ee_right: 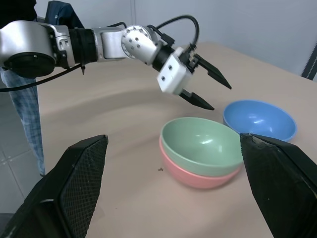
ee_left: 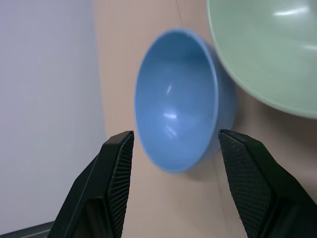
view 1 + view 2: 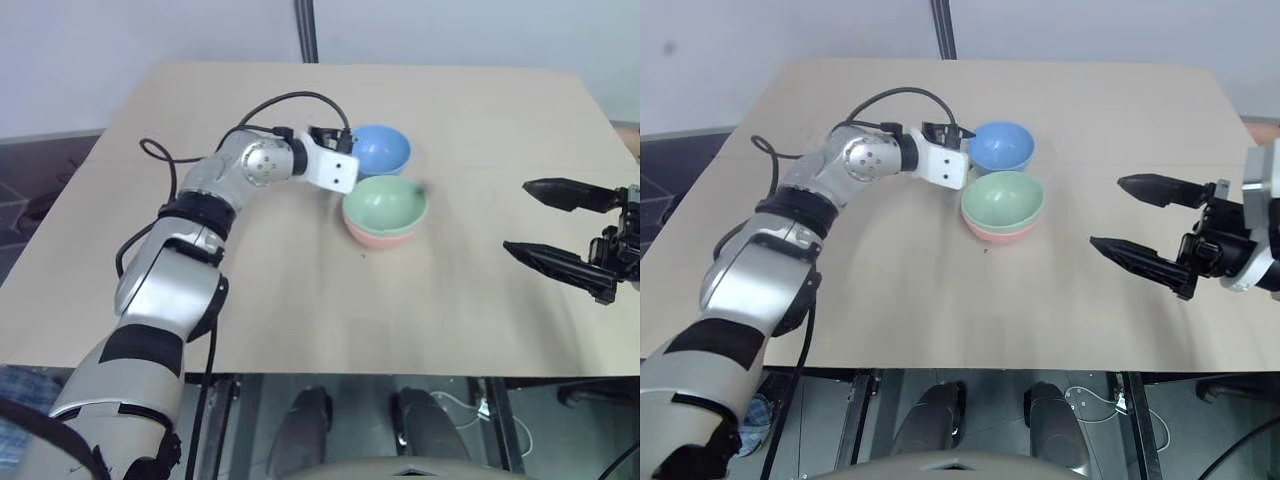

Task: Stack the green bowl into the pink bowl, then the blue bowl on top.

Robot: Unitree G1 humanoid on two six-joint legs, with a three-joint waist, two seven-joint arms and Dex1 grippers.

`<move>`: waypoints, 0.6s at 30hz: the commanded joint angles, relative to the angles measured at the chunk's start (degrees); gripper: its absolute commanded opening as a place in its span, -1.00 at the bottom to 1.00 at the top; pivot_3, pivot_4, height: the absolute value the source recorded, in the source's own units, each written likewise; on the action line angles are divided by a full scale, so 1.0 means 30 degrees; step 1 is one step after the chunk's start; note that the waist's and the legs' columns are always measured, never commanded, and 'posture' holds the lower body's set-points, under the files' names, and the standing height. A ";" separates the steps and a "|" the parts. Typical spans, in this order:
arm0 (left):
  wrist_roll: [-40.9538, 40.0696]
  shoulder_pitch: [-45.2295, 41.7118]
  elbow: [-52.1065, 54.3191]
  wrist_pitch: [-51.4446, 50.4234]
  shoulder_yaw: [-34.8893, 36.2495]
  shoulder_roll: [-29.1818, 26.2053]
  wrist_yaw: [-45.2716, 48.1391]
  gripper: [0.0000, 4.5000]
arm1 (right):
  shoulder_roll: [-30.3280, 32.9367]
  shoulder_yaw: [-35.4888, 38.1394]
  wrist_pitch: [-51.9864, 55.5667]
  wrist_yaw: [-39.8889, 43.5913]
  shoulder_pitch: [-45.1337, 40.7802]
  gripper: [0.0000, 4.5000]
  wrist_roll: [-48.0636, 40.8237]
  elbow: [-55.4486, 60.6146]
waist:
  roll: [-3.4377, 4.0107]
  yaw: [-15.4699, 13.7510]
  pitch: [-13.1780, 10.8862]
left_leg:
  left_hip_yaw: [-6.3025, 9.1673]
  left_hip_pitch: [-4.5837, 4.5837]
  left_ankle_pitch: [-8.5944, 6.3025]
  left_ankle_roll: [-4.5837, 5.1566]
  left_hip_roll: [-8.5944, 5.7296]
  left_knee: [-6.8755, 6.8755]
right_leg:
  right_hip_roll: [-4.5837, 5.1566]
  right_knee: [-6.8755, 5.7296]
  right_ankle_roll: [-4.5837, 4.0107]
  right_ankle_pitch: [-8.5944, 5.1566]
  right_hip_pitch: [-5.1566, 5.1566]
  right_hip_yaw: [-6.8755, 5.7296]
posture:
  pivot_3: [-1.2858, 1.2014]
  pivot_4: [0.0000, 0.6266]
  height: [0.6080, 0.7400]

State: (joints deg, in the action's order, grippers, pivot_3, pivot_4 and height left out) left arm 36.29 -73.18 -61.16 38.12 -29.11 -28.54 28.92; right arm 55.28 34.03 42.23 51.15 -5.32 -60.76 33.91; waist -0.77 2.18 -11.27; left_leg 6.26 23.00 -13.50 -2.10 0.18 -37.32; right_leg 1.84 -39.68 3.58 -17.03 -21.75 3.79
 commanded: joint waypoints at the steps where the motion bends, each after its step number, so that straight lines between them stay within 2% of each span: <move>1: 0.1091 -0.1074 -0.1304 0.0231 -0.0728 0.0567 -0.1491 0.28 | 0.0207 0.0594 -0.0325 -0.0085 0.0010 1.00 -0.0247 0.0433 | -0.0001 0.0007 -0.0001 | 0.0000 0.0000 0.0000 0.0000 0.0000 0.0000 | 0.0000 0.0000 0.0000 0.0000 0.0000 0.0001 | 0.03 -0.52 1.00; 8: 0.2607 -0.2137 -0.3595 -0.0794 -0.1957 0.2245 -0.3841 0.28 | 0.0231 0.0488 -0.0428 -0.0188 -0.0049 1.00 -0.0134 0.0392 | -0.0032 0.0000 -0.0019 | 0.0002 0.0009 0.0000 0.0000 -0.0006 0.0000 | 0.0004 0.0001 0.0003 -0.0002 -0.0004 0.0000 | 0.03 -0.52 1.00; 18: 0.3823 -0.2431 -0.4992 -0.2487 -0.3000 0.4027 -0.4719 0.28 | 0.0086 0.0632 -0.0513 -0.0421 0.0211 1.00 -0.0015 0.0554 | -0.0042 0.0015 -0.0025 | -0.0001 0.0011 0.0000 0.0000 -0.0012 0.0003 | 0.0009 -0.0001 0.0010 -0.0006 -0.0006 0.0000 | 0.03 -0.52 1.00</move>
State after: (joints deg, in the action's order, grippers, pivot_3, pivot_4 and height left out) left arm 47.72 -79.21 -76.03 31.45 -38.30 -16.38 15.20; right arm 55.29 34.17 42.11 50.13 -4.64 -60.69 33.95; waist -0.89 2.23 -11.34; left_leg 6.26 23.03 -13.50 -2.10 0.14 -37.31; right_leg 1.87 -39.68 3.61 -17.05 -21.77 3.79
